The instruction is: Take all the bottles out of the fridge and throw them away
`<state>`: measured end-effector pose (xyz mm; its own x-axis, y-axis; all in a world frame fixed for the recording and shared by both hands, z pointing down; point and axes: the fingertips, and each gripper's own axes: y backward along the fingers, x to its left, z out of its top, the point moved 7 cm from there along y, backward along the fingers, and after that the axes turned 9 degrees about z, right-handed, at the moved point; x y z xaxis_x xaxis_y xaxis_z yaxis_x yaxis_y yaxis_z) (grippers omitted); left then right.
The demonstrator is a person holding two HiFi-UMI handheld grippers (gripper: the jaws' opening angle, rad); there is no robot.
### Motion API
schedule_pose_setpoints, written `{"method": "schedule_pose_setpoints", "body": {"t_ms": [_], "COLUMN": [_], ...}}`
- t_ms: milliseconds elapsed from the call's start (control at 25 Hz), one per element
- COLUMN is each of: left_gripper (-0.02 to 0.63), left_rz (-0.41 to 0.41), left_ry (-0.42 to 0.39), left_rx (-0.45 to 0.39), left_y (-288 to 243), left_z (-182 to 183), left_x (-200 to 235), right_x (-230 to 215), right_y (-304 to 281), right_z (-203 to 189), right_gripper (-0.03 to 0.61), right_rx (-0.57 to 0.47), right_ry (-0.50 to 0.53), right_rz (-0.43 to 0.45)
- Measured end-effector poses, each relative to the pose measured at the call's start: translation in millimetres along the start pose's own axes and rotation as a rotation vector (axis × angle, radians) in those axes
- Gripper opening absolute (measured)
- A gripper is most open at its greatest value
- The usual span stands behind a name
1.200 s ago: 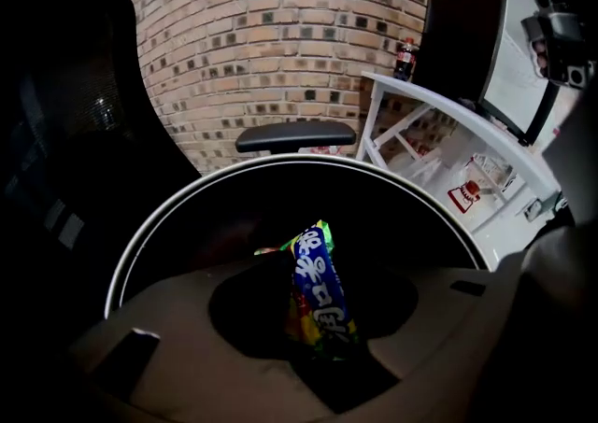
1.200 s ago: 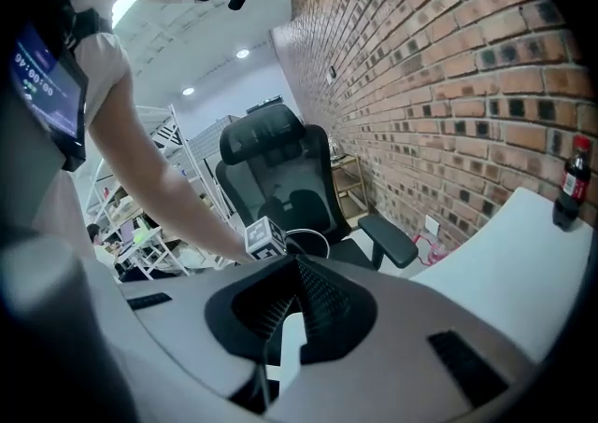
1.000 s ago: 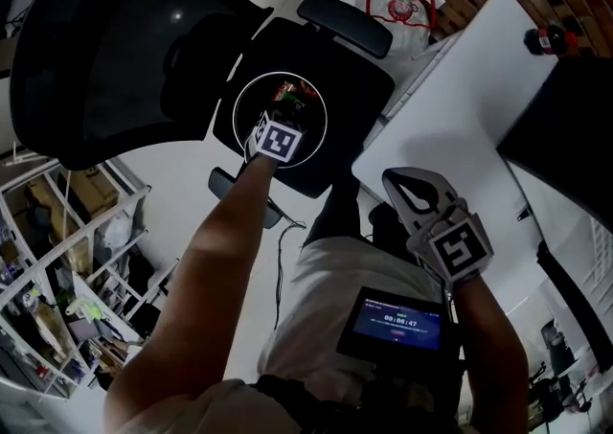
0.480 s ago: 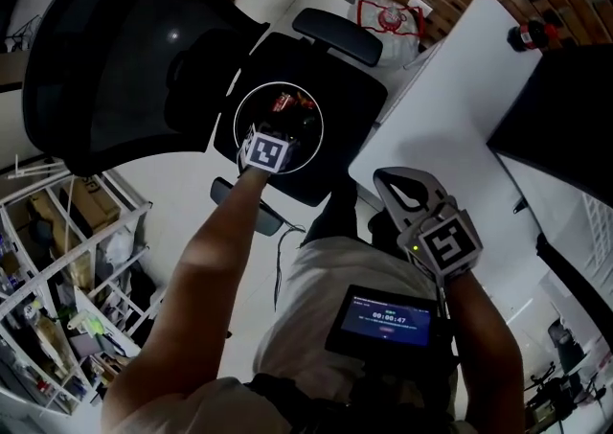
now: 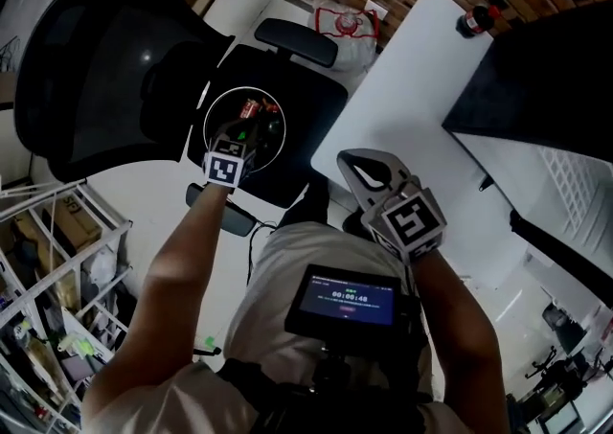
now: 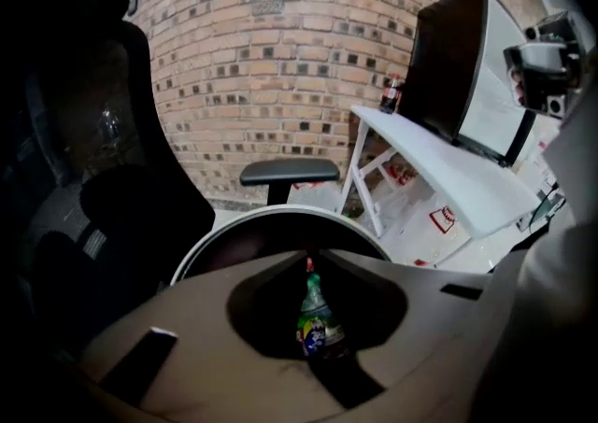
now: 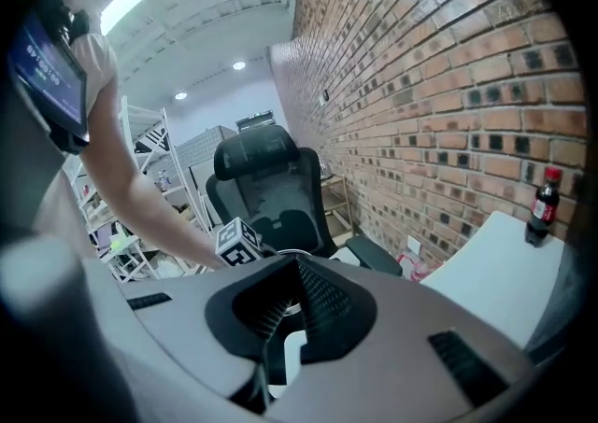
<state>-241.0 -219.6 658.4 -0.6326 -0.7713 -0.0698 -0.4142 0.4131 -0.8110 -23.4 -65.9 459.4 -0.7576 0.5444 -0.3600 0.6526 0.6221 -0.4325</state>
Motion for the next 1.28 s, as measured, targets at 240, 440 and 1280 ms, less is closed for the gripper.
{"method": "schedule_pose_setpoints", "body": {"t_ms": [240,440,1280], "left_gripper": [0.020,0.013,0.012], "left_rz": [-0.104,-0.211,-0.696], "left_ry": [-0.006,-0.033,-0.137], "left_rx": [-0.218,-0.402,-0.652], "left_y": [50.7,88.0,186.7], "left_z": [43.9,99.9,246.4], "left_x": [-31.6,-74.7,-351.7], "right_x": [0.4,-1.0,6.1], "right_y": [34.5,76.8,310.6], "right_z": [-3.7,-11.7,-79.7], "right_gripper": [0.002,0.002,0.002], "right_rx": [-0.110,-0.192,-0.469], "right_ry": [0.031,0.017,-0.060], "right_rz": [-0.094,-0.201,-0.544]}}
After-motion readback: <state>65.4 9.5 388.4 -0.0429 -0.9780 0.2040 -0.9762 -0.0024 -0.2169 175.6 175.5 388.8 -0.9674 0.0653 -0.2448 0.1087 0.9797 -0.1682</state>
